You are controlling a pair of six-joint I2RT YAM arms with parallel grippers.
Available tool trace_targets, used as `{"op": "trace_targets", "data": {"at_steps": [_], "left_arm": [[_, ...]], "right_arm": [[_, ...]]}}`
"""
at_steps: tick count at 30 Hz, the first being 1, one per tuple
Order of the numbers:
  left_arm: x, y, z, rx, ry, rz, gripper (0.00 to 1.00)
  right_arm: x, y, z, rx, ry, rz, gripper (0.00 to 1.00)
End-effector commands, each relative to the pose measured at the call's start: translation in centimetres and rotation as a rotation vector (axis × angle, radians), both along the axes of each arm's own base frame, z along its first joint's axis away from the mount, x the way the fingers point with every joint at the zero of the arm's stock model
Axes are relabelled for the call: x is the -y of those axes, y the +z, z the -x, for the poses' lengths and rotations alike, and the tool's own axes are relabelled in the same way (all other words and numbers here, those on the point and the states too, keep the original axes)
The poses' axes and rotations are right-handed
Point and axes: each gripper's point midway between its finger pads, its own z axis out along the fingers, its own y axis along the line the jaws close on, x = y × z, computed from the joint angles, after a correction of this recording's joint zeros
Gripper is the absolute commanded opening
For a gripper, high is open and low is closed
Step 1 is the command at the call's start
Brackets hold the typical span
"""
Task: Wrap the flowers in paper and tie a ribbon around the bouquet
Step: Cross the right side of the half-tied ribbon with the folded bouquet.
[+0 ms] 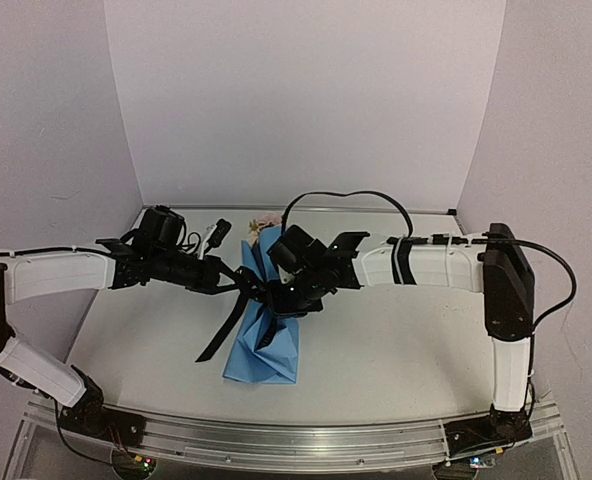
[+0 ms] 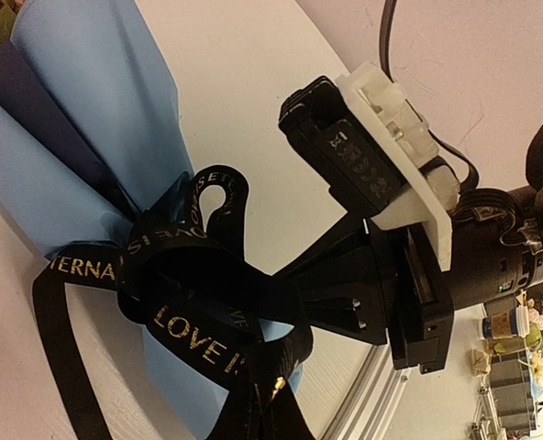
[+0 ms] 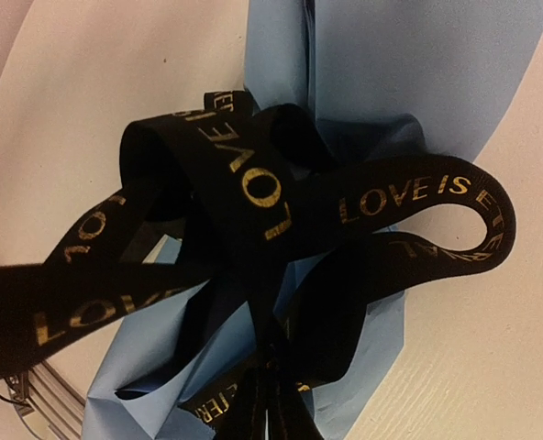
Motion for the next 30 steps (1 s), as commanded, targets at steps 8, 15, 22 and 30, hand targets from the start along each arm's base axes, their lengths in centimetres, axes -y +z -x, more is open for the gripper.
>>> {"op": "trace_targets", "data": {"at_steps": [8, 15, 22, 30], "left_arm": [[-0.7, 1.3, -0.2, 0.058, 0.06, 0.025, 0.0], [-1.0, 1.3, -0.2, 0.063, 0.072, 0.023, 0.0], [-1.0, 1.0, -0.2, 0.06, 0.072, 0.017, 0.0], [-1.2, 1.1, -0.2, 0.07, 0.076, 0.012, 0.0]], "right_arm": [[-0.2, 2.4, -0.1, 0.042, 0.019, -0.027, 0.17], [0.4, 2.8, -0.4, 0.062, -0.001, -0.021, 0.3], [1.4, 3.8, -0.9, 0.095, -0.031, -0.012, 0.38], [2.8, 4.0, -1.6, 0.092, -0.06, -0.008, 0.42]]}}
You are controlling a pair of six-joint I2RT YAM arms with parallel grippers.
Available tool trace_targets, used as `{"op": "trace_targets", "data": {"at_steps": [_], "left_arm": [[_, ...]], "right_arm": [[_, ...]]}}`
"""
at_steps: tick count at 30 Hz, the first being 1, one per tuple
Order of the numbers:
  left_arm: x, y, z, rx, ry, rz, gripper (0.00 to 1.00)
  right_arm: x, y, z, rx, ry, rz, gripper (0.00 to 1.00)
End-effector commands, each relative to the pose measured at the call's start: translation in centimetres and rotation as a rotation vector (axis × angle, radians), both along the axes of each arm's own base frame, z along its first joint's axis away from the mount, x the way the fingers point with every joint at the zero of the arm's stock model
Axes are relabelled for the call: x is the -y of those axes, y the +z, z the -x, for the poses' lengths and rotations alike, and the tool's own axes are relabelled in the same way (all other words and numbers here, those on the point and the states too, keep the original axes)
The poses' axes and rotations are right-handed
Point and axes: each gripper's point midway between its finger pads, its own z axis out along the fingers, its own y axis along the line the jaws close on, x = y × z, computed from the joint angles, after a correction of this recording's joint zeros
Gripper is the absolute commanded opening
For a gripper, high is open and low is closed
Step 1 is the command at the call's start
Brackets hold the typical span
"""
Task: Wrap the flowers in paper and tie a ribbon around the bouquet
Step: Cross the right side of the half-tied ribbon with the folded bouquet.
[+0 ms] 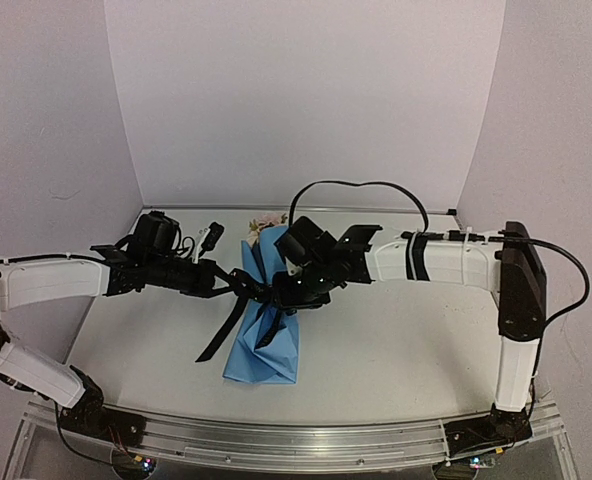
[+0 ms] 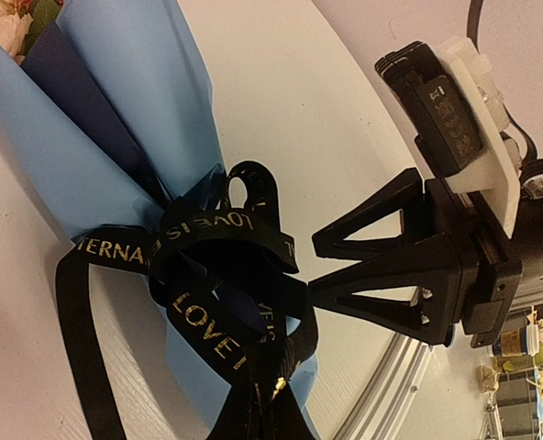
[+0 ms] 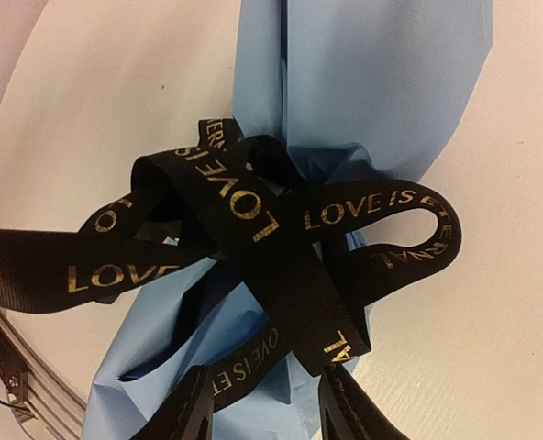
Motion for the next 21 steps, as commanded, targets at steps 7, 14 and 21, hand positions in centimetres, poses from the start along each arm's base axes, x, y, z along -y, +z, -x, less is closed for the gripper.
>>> {"op": "trace_targets", "data": {"at_steps": [7, 14, 21], "left_arm": [[0.0, 1.8, 0.0, 0.069, -0.002, 0.026, 0.0], [0.0, 1.9, 0.0, 0.071, -0.007, 0.026, 0.0], [0.2, 2.1, -0.1, 0.074, -0.018, 0.023, 0.0]], "right_arm": [[3.0, 3.0, -2.3, 0.051, -0.07, -0.022, 0.44], [5.4, 2.3, -5.9, 0.098, -0.045, 0.041, 0.4], [3.5, 1.3, -8.4, 0.151, 0.14, 0.067, 0.39]]}}
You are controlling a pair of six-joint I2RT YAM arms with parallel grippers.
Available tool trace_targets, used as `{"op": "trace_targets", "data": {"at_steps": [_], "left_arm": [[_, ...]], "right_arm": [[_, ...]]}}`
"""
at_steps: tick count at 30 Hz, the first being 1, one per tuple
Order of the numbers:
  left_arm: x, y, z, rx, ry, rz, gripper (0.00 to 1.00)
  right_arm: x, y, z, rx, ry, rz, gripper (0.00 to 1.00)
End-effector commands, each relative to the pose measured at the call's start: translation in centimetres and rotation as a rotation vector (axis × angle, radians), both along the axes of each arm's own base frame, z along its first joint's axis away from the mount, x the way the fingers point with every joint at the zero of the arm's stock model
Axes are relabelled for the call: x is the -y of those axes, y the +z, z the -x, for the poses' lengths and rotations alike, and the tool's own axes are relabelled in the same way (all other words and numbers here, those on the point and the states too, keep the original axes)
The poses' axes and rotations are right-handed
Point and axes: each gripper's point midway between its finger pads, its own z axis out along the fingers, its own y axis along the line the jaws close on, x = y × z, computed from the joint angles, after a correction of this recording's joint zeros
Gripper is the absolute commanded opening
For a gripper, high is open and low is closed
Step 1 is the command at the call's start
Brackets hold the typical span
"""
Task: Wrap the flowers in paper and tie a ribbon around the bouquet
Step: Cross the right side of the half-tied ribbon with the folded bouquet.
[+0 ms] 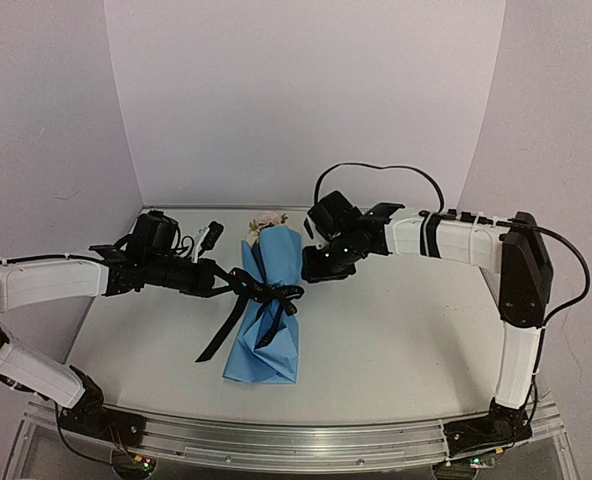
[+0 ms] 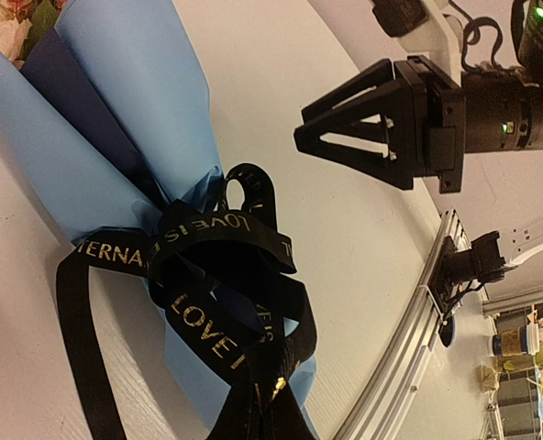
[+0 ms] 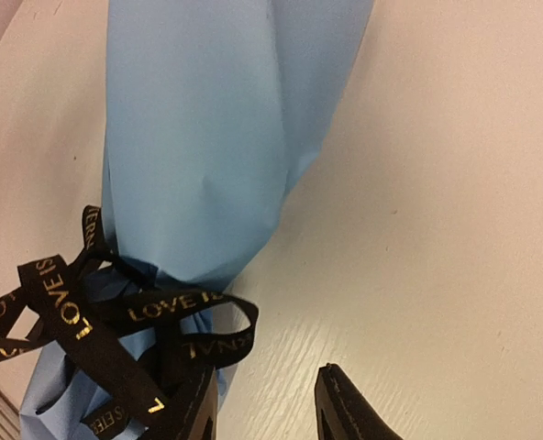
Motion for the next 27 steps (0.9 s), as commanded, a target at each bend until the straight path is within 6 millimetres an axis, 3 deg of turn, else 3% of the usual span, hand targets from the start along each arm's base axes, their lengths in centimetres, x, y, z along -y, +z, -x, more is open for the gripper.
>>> {"op": "trace_targets", "data": {"at_steps": [1, 6, 16, 27], "left_arm": [[0.2, 1.9, -0.2, 0.066, -0.018, 0.019, 0.0], [0.3, 2.1, -0.3, 0.069, -0.023, 0.011, 0.0], [0.4, 1.9, -0.4, 0.064, -0.027, 0.005, 0.0], [0.6, 2.2, -0.6, 0.063, -0.031, 0.003, 0.0]], "right_arm": [[-2.6, 0.7, -1.3, 0.07, 0.17, 0.0, 0.39], [-4.1, 0.4, -1.3, 0.065, 0.249, -0.015, 0.39], [-3.5, -2.4, -1.3, 0.047, 0.267, 0.049, 0.39], [-4.1, -3.8, -1.5, 0.036, 0.302, 0.051, 0.4]]}}
